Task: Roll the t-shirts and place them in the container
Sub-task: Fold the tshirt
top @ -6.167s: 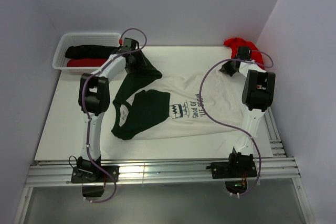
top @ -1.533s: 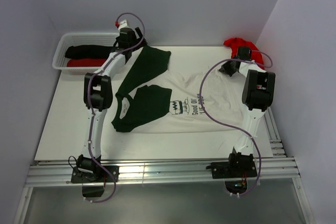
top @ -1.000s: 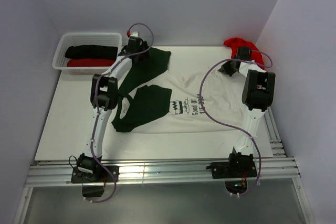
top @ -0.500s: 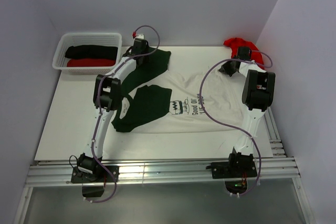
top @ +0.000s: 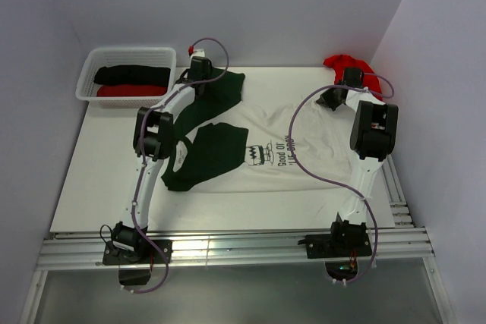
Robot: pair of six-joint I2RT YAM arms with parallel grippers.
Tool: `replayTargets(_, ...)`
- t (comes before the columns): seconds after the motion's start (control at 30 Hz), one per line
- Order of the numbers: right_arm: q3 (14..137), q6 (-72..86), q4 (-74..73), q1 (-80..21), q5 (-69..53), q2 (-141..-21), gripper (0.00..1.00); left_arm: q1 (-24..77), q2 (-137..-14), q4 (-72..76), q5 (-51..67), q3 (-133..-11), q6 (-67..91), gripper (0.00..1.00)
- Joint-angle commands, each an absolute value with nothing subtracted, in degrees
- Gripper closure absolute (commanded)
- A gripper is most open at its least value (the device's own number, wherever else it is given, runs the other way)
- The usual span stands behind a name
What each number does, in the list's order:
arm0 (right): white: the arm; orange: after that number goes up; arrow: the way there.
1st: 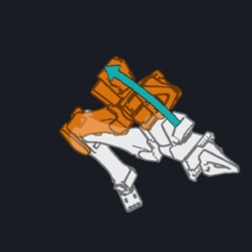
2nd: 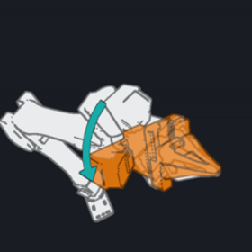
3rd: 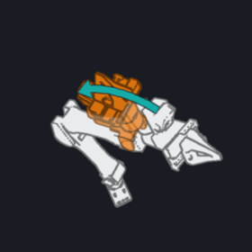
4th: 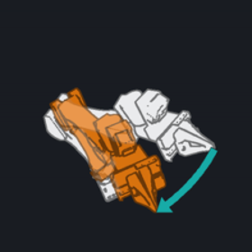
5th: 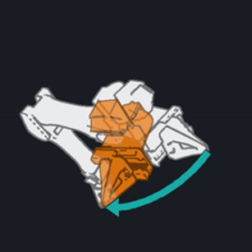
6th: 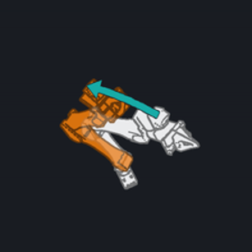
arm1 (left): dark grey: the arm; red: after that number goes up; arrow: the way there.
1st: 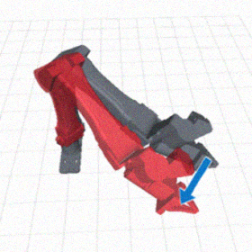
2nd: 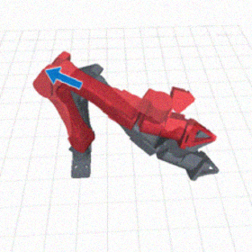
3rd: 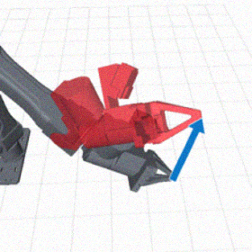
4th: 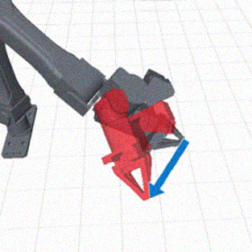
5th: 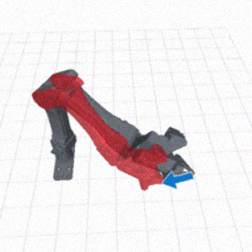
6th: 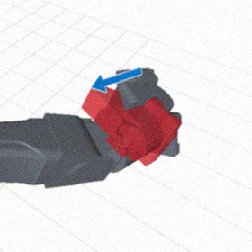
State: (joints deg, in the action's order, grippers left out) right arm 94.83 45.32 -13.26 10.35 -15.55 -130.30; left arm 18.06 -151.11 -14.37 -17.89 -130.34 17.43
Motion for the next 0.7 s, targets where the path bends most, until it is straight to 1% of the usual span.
replayTargets(0.0, 94.3, 45.0, -12.9, 10.8, -15.8, -129.3, 1.00, 17.1, -144.7, -11.1, -19.2, -128.2, 17.1, 1.00)
replayTargets(0.13, 93.8, 45.6, -11.9, 11.3, -17.4, -128.8, 1.00, 16.2, -140.5, -9.5, -17.3, -124.0, 18.6, 1.00)
replayTargets(0.27, 90.7, 46.9, -9.2, 11.4, -18.9, -126.6, 1.00, 15.3, -134.9, -7.7, -15.3, -118.9, 20.6, 1.00)
replayTargets(0.67, 86.1, 46.4, -8.8, 11.4, -20.2, -118.8, 1.00, 14.7, -125.8, -5.6, -10.5, -111.0, 21.4, 1.00)
